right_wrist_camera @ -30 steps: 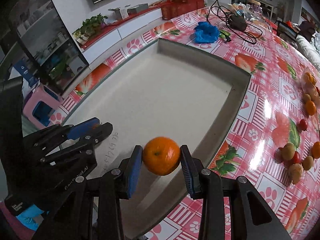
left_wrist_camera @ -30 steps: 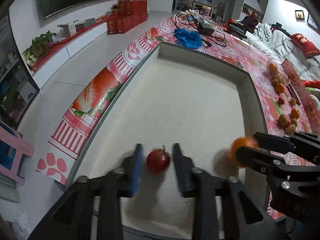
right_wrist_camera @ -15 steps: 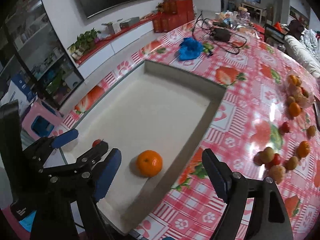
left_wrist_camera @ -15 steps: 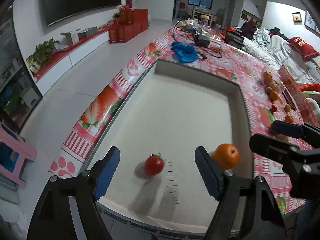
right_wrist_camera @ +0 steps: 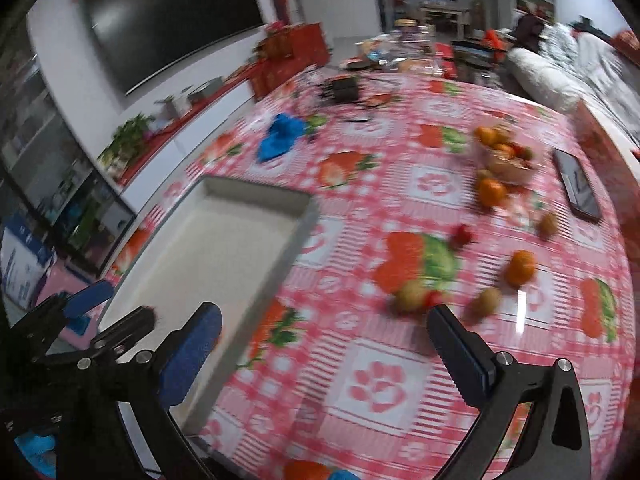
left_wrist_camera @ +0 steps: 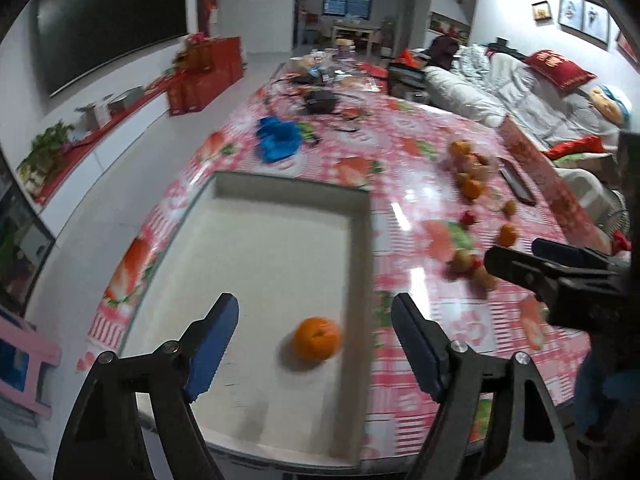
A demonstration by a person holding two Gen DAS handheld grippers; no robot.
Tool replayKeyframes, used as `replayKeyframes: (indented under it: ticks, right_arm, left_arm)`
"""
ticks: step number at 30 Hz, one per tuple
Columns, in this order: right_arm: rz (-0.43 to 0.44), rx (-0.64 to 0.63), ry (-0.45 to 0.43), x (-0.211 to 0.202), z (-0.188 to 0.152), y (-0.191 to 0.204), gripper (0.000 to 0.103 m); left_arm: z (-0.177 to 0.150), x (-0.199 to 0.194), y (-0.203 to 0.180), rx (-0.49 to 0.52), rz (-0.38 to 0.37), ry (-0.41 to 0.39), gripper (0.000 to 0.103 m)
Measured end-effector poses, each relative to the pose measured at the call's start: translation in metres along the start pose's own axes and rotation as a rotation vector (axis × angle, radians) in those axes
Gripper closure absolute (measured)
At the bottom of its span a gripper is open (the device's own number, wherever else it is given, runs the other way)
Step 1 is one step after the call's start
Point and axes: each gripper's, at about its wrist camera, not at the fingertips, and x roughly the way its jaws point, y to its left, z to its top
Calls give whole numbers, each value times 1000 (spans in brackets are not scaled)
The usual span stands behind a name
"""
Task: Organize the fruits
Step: 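Move both tools back over the tablecloth toward the remaining fruits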
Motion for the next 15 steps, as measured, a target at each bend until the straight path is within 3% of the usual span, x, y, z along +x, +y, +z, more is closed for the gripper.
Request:
replayKeyframes:
  ticks: [9,15]
  right_arm:
    - [-111,268,25,-17,-17,-112,0]
    - [-178,303,99,-6,-50,-149,0]
  left_arm:
    - [13,12,-70,108,-50,22,21]
    - [8,45,-103,172,-38,89,21]
